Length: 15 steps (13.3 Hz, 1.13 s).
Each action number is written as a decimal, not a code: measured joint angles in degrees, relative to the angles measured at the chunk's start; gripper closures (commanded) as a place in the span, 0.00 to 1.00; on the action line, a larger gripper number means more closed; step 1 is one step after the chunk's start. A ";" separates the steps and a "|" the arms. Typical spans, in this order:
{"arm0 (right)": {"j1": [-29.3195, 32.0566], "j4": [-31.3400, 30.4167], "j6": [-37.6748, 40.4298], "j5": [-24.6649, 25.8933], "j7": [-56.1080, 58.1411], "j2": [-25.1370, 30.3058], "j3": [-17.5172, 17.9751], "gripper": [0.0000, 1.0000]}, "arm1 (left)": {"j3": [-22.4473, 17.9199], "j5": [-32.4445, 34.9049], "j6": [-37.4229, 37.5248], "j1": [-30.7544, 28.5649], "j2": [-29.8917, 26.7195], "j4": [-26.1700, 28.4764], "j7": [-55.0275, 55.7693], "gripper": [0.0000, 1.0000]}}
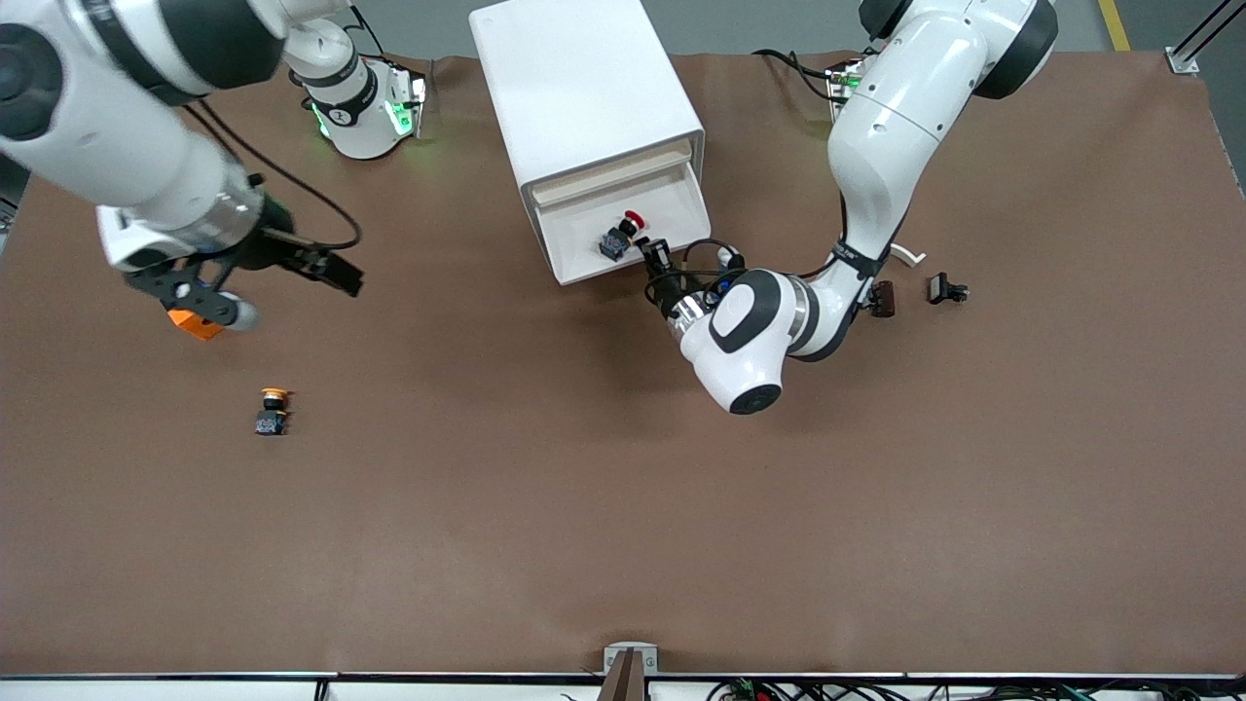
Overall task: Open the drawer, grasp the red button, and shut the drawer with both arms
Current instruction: 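Pull the drawer open with the left gripper while the right gripper approaches, then withdraw the left gripper while the right gripper reaches into the drawer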
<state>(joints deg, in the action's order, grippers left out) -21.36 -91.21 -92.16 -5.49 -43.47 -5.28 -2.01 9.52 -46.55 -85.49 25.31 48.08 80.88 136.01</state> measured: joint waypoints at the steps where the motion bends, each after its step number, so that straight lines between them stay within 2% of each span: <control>1: -2.38 0.00 -1.00 0.00 -3.24 -0.36 0.03 0.00 | -0.03 0.00 -0.28 -0.86 -0.02 -0.20 -0.06 0.92; 2: -4.61 0.00 -2.07 0.00 -6.51 -0.85 0.05 0.00 | -0.03 -0.01 -0.63 -1.62 -0.01 -0.53 -0.14 0.90; 3: -6.50 -0.01 -3.09 0.00 -9.53 -1.47 0.06 0.00 | -0.08 -0.01 -0.99 -2.17 -0.01 -0.90 -0.15 0.64; 4: -8.24 -0.01 -4.07 0.01 -12.50 -2.18 0.05 0.00 | -0.17 -0.03 -1.68 -2.53 -0.01 -1.23 -0.15 0.09; 5: -9.89 -0.01 -4.93 0.03 -15.45 -2.94 0.03 0.00 | -0.21 -0.05 -2.73 -2.79 -0.01 -1.58 -0.14 0.00; 9: -15.48 0.00 -8.52 0.20 -23.88 -5.95 0.00 0.00 | -0.91 -0.05 -6.56 -2.74 -0.01 -4.46 -0.12 0.00; 13: -20.37 0.01 -11.61 3.05 -31.58 -8.77 -0.04 0.00 | -4.85 0.39 -6.72 -2.73 -0.10 -9.48 -0.62 0.00; 15: -22.24 0.01 -12.86 3.73 -36.09 -10.13 -0.05 0.00 | -7.05 0.88 -6.71 -2.73 -0.76 -11.58 -4.58 0.00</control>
<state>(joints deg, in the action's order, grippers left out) -43.60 -91.19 -105.02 -1.75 -79.56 -15.41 -2.06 2.47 -45.67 -92.21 22.58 47.31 69.30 131.43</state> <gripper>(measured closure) 0.000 0.000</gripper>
